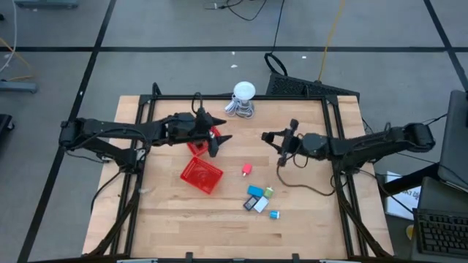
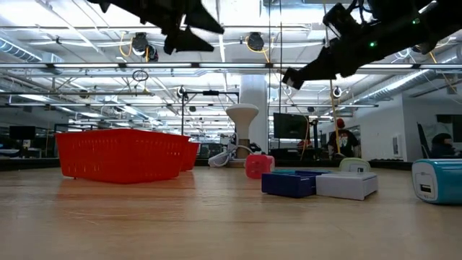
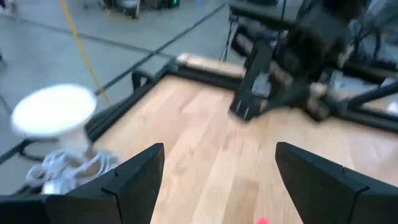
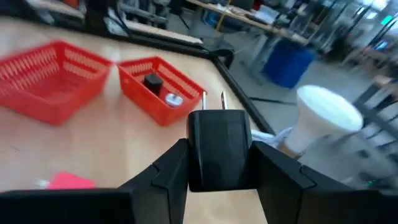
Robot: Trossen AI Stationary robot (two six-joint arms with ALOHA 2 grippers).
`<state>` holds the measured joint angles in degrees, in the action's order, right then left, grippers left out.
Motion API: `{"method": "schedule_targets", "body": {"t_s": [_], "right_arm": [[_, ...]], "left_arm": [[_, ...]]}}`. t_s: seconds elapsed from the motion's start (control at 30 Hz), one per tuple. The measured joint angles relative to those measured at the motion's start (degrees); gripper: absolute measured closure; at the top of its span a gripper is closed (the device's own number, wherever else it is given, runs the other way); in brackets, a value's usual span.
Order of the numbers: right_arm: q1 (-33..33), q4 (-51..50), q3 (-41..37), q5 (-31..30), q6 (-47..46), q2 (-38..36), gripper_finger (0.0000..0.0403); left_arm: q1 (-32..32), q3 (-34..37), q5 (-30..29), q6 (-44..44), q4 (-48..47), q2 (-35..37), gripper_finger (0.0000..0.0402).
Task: Pick & Place Office items
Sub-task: Put the black charger adapter into the top red basket
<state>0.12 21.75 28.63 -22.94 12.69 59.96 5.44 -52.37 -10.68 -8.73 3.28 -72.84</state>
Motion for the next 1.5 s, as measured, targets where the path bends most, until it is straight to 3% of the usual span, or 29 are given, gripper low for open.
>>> {"method": "schedule_targets", "body": {"t_s": [0.17, 0.37, 0.53, 0.67, 0.83, 1.0, 1.23, 1.5], "right_arm": [[-1.1, 1.7, -4.3, 3.7, -2.9, -6.5, 0.0265], [-2.1, 7.4, -11.4, 4.0, -5.1, -13.3, 0.0265], [-5.0, 7.7, -13.4, 9.3, -8.8, -16.8, 0.0265], [-7.2, 7.7, -13.6, 16.4, -12.7, -17.1, 0.0265], [-8.4, 8.7, -13.6, 25.8, -16.3, -16.9, 0.0265], [-8.4, 11.6, -13.6, 35.4, -18.5, -16.9, 0.0265], [-8.3, 17.8, -13.6, 48.0, -19.6, -16.9, 0.0265], [-6.3, 25.2, -13.6, 57.8, -21.7, -16.9, 0.0265]], "left_arm": [[0.9, 4.4, -0.7, 1.2, -0.3, 6.6, 0.0096], [1.1, 15.4, -7.8, 0.4, 3.0, 18.6, 0.0096], [1.3, 26.5, -12.2, -2.2, 11.2, 28.2, 0.0096], [1.3, 35.2, -12.4, -8.8, 21.8, 31.4, 0.0096], [1.3, 40.2, -9.7, -17.4, 26.8, 30.7, 0.0096], [1.0, 39.6, -1.9, -21.0, 27.8, 28.7, 0.0096], [-1.1, 38.9, 5.2, -17.1, 39.3, 24.3, 0.0097], [-1.5, 38.9, 5.7, -14.1, 43.6, 21.4, 0.0094]]}}
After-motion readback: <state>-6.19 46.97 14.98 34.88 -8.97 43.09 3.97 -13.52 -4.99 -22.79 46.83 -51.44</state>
